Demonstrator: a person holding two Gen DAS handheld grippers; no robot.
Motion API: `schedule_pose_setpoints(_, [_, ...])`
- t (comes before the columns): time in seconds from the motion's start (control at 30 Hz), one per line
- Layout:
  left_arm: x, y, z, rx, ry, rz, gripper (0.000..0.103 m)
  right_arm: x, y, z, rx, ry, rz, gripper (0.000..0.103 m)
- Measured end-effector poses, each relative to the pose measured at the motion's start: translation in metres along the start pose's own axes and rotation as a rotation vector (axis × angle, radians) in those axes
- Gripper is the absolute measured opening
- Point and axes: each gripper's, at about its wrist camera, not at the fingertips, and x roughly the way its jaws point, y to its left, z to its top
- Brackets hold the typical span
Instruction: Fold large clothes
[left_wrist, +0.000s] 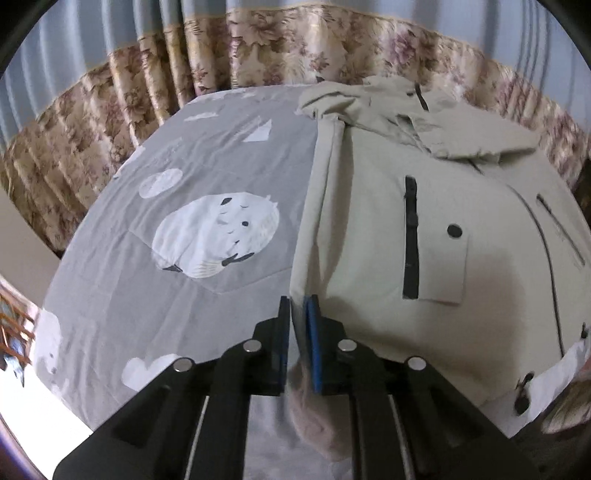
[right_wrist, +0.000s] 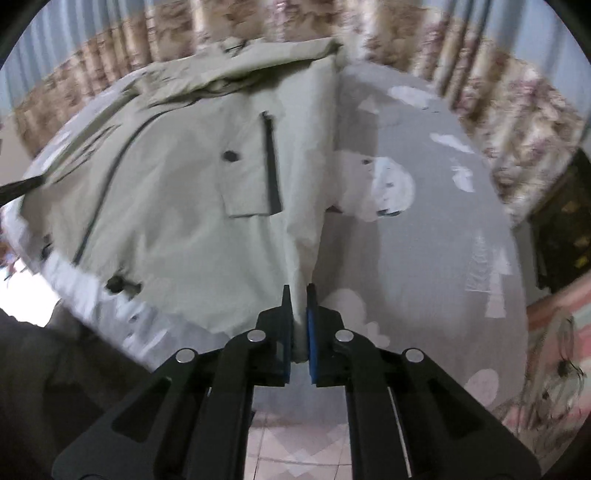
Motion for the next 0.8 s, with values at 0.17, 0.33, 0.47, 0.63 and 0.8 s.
schedule_pose_setpoints(0.17, [-0.021,0.010,0.015,0.035,-0.040,0.010,0.071,-0.009,-0.012,0.008,-0.127,0.028,-0.004,0.052])
schedule_pose_setpoints(0.33, [-0.046,0.032,0.072,0.023,-0.122,-0.015,0.078,-0.059,-0.070,0.074,-0.003,-0.191,0.006,0.075])
schedule_pose_setpoints(0.47, [-0.033,0.028,0.140,0.058,-0.216,-0.026,0.078,-0.036,-0.098,0.182,0.105,-0.353,0.020,0.082])
schedule_pose_setpoints(0.63, [0.017,0.007,0.238,0.092,-0.304,-0.033,0.084,0.033,-0.095,0.280,0.060,-0.306,0.117,0.084])
schedule_pose_setpoints(0.8, [0.093,-0.015,0.320,0.101,-0.242,-0.058,0.084,0.122,-0.074,0.383,0.081,-0.168,0.151,0.085])
